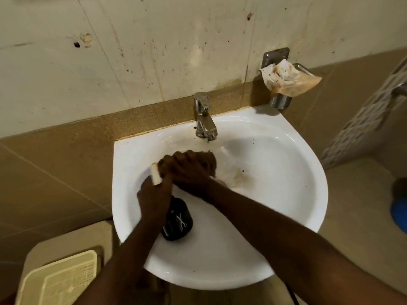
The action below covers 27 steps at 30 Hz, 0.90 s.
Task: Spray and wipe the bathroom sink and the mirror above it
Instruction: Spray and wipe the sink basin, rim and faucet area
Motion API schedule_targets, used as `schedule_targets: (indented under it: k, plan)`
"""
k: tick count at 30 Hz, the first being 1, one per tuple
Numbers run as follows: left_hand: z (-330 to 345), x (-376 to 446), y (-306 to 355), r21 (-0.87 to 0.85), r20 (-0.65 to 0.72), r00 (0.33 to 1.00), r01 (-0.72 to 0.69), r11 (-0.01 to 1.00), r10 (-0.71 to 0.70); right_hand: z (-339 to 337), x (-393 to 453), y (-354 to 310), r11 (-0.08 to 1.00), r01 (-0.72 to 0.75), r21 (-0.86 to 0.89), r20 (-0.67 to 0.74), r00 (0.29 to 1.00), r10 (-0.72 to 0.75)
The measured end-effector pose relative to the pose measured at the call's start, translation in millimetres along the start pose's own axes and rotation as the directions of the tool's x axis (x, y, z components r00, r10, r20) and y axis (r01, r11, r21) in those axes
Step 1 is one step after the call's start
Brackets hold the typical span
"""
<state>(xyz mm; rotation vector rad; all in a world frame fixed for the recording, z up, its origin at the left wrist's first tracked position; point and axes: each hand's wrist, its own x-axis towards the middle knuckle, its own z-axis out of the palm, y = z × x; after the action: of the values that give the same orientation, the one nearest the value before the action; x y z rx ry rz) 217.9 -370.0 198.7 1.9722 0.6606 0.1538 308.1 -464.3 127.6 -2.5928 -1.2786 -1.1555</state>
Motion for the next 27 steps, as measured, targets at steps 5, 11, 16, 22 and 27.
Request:
schedule_targets:
  k: [5, 11, 16, 22, 27]
  plan:
    - [-2, 1, -1, -0.263, 0.084, 0.922, 0.386, 0.884, -0.377, 10, -33, 48, 0.848, 0.53, -0.003, 0.116, 0.843, -0.526]
    - [26, -9, 18, -0.088, 0.56, 0.728, 0.527, 0.845, -0.395, -22, -85, 106, 0.926, 0.37, 0.073, 0.322, 0.87, -0.373]
    - [51, -20, 30, 0.154, 0.646, 0.661, 0.377, 0.913, -0.382, -58, -108, 131, 0.979, -0.2, -0.041, 0.636, 0.751, 0.18]
    - [39, -17, 39, 0.16, 0.594, 0.754, 0.232, 0.959, -0.281, -60, -100, 51, 0.737, -0.676, -0.03, 0.593, 0.581, 0.557]
    - [1, -11, 42, 0.073, 0.492, 0.833, 0.248, 0.966, -0.251, -41, -56, -24, 0.557, -0.821, 0.127, 0.634, 0.499, 0.591]
